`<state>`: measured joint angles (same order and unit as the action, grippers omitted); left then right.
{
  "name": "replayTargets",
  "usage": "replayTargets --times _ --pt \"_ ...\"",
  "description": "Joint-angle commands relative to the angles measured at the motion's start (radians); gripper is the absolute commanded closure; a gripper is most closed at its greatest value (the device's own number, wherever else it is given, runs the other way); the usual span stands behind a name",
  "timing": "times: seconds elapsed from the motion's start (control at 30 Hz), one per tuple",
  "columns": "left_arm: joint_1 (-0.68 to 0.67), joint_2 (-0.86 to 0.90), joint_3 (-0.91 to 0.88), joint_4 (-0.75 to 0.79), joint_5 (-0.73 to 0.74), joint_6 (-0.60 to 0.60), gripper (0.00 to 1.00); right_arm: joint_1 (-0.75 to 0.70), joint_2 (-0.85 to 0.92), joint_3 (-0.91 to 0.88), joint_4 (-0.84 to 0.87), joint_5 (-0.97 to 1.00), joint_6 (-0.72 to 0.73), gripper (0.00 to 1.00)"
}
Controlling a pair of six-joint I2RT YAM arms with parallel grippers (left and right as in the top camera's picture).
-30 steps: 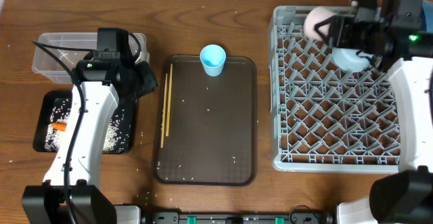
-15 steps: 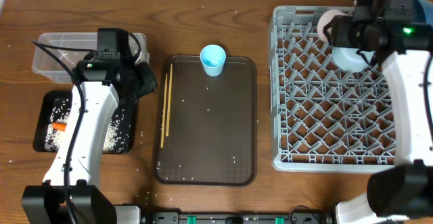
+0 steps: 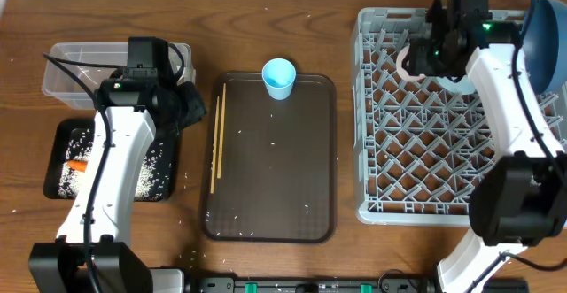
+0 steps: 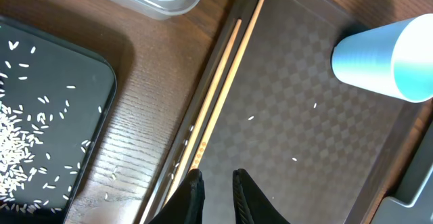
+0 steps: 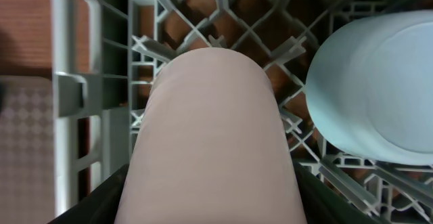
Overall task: Sort waste into correct bins and load items into the dishwasher rack
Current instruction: 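Lower the pink cup into the rack's back area and release it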
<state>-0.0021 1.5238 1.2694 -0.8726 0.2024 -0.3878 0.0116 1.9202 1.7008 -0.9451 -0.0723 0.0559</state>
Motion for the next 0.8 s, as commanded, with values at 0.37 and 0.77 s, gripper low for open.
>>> replayTargets --times 0.37,0.77 --pt "-0.002 -0.014 -0.009 -0.010 -0.013 0.014 0.83 0.008 0.094 0.013 0.047 0.024 -0.012 0.73" --pt "-0.002 -0.014 -0.009 -0.010 -0.013 0.014 0.83 0.008 0.099 0.015 0.029 0.001 -0.004 0.29"
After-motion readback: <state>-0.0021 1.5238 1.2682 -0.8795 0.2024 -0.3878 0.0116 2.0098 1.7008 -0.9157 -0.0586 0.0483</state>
